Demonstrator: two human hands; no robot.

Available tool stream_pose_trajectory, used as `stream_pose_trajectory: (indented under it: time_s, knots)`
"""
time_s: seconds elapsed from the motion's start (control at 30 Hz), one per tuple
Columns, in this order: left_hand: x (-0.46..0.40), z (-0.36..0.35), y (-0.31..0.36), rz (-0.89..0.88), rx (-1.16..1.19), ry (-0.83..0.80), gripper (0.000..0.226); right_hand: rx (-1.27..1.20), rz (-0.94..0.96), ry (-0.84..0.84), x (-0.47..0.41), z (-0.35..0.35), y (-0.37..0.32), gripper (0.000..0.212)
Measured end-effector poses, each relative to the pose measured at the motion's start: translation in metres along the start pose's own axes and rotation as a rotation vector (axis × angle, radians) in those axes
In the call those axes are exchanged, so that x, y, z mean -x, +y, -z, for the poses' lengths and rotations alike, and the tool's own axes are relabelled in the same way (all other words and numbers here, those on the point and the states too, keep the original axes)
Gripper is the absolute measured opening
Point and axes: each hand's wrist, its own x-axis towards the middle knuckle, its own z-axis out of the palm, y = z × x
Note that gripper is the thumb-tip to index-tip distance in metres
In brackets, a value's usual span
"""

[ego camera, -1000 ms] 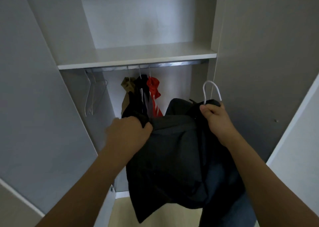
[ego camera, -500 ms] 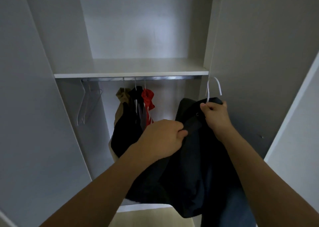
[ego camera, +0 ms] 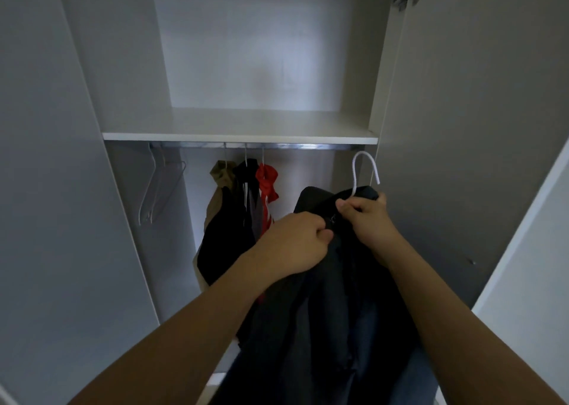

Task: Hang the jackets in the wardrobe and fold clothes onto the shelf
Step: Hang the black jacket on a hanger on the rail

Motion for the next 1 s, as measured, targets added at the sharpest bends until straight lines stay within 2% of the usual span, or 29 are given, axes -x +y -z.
stream_pose_trajectory:
  time_s: [0.13, 0.23, 0.4, 0.5, 0.57, 0.63, 0.73, 0.87, 0.93, 1.0]
  knots:
    - [0.016, 0.028, -0.009, -0.008, 0.038, -0.068, 0.038, 0.007, 0.043, -0.069, -0.003, -0.004, -0.009, 0.036]
    - [0.028, 0.048, -0.017, 0.072, 0.213, -0.16, 0.038, 0.026, 0.081, -0.092, -0.001, -0.009, -0.014, 0.036]
    - [0.051, 0.062, -0.026, 0.082, 0.438, -0.205, 0.039, 0.035, 0.118, -0.135, 0.002, -0.012, -0.026, 0.031]
    - [0.046, 0.063, -0.033, 0.196, 0.401, -0.168, 0.036, -0.001, 0.142, -0.11, 0.005, -0.017, -0.038, 0.032]
    - [0.031, 0.052, -0.031, 0.272, 0.27, -0.089, 0.04, -0.066, 0.132, -0.145, 0.006, -0.024, -0.043, 0.033]
    - [0.019, 0.037, -0.027, 0.279, 0.13, -0.002, 0.039, -0.091, 0.12, -0.182, 0.007, -0.034, -0.045, 0.033]
    - [0.014, 0.017, -0.029, 0.248, 0.1, 0.076, 0.031, -0.034, 0.123, -0.154, 0.004, -0.044, -0.04, 0.034]
    - [0.015, 0.021, -0.032, 0.204, 0.076, 0.012, 0.03, 0.024, 0.081, -0.074, 0.003, -0.049, -0.03, 0.045]
    - [0.016, 0.032, -0.034, 0.215, 0.137, -0.049, 0.03, 0.03, 0.067, -0.094, 0.006, -0.051, -0.028, 0.048]
    - [0.019, 0.041, -0.039, 0.231, 0.257, -0.055, 0.029, 0.008, 0.083, -0.163, 0.008, -0.048, -0.031, 0.04]
